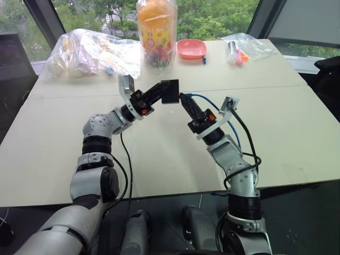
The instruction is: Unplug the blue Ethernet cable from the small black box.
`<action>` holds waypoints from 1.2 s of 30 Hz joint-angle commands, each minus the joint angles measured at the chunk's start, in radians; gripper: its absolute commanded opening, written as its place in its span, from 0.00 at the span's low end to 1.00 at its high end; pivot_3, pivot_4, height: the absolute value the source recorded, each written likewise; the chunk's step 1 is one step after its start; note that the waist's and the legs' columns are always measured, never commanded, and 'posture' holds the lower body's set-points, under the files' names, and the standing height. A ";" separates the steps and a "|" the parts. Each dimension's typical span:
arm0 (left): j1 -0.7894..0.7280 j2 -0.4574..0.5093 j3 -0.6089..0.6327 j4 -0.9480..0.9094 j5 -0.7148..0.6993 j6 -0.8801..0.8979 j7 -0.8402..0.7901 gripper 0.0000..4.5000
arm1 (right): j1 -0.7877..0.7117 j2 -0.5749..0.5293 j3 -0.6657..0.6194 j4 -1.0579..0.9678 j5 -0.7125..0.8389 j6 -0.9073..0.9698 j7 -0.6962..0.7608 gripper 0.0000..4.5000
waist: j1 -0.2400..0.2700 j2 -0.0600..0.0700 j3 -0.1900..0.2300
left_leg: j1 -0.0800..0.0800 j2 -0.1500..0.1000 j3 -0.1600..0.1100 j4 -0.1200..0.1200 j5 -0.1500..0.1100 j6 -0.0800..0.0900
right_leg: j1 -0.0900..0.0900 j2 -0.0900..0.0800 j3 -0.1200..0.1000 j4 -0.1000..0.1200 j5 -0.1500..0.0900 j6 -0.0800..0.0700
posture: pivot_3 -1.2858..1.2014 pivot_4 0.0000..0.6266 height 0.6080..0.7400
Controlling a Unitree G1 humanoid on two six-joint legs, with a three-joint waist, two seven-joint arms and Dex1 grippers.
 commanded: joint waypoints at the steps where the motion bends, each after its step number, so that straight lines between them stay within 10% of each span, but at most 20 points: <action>1: -0.015 0.006 0.003 -0.022 -0.016 -0.019 0.004 0.12 | 0.003 0.001 0.017 -0.011 -0.020 -0.001 -0.014 0.01 | 0.000 0.000 0.000 | 0.000 0.000 0.000 0.000 0.000 0.000 | 0.000 0.000 0.000 0.000 0.000 0.000 | 0.52 0.24 1.00; 14: -0.009 0.256 -0.001 0.042 0.008 -0.008 -0.075 0.12 | -0.026 -0.100 -0.228 0.064 0.035 -0.098 -0.121 0.01 | 0.003 0.000 0.000 | -0.001 0.000 0.001 -0.002 0.000 0.000 | -0.001 -0.001 0.000 -0.002 -0.001 -0.001 | 0.52 0.24 1.00; 26: -0.027 0.020 -0.093 0.022 0.217 -0.492 0.185 0.12 | -0.543 -0.494 -0.172 0.388 -0.144 -0.011 0.053 0.01 | 0.001 0.002 0.001 | -0.002 -0.001 0.006 -0.001 -0.001 0.002 | -0.003 -0.001 0.004 -0.003 0.000 0.000 | 0.52 0.24 1.00; 36: -0.017 -0.030 -0.136 0.063 0.335 -0.767 0.288 0.12 | -0.778 -0.475 -0.094 0.741 -0.396 -0.338 0.235 0.01 | 0.002 0.002 0.001 | -0.002 -0.001 0.007 -0.001 -0.006 0.010 | -0.003 0.000 0.005 -0.003 0.001 0.006 | 0.52 0.24 1.00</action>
